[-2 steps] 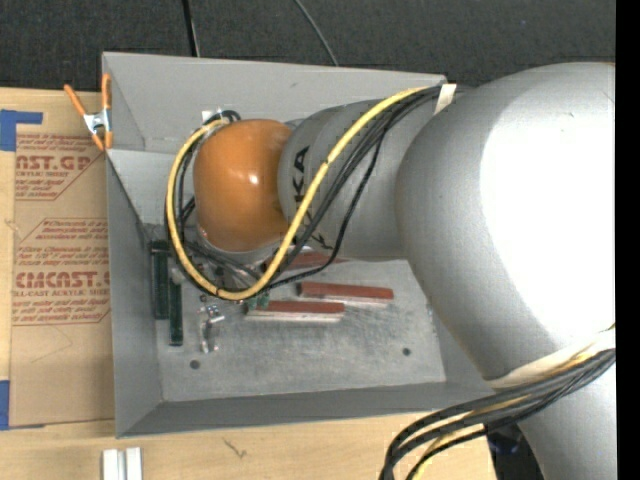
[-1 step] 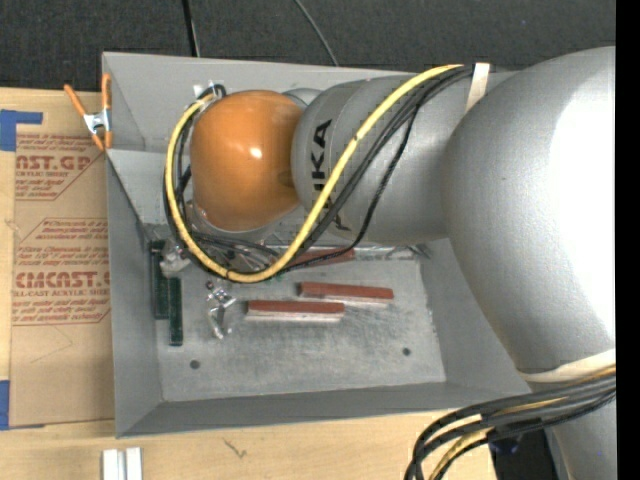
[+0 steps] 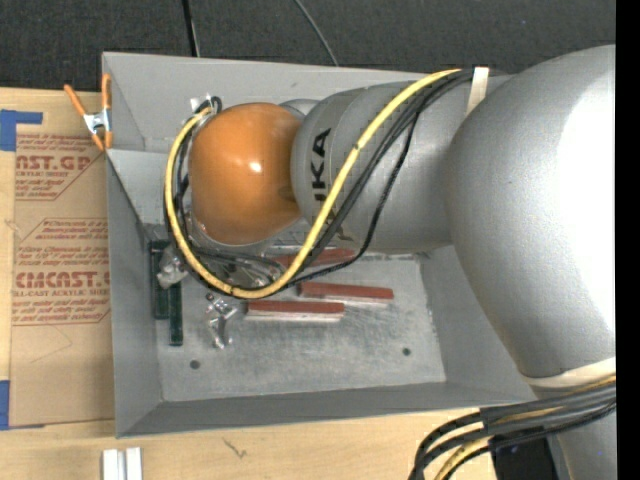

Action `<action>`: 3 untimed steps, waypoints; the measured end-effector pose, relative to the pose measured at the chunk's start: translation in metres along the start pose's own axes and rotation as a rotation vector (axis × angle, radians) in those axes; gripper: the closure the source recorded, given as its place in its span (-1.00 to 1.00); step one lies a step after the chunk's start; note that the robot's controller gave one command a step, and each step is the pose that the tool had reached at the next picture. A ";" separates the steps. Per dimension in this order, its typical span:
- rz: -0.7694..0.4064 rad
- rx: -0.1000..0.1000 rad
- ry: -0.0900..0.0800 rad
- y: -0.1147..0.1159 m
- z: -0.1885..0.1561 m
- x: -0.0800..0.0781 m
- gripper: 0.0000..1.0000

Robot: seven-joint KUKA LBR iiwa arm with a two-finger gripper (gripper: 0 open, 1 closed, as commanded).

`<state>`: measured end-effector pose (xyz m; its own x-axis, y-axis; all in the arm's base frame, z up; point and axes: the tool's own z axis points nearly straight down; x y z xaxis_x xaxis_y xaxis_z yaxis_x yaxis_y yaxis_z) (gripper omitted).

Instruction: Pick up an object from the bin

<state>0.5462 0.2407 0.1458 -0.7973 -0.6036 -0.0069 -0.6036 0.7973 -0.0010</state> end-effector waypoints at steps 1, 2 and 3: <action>-0.313 -0.004 0.003 -0.022 0.047 -0.041 1.00; -0.313 -0.005 0.003 -0.022 0.047 -0.041 -1.00; -0.313 -0.005 0.003 -0.022 0.047 -0.041 -1.00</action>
Offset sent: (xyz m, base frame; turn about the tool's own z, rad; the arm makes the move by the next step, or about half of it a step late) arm 0.0000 0.0000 0.0000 0.0000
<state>0.5919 0.2481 0.0989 -0.5728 -0.8197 -0.0039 -0.8197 0.5728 0.0020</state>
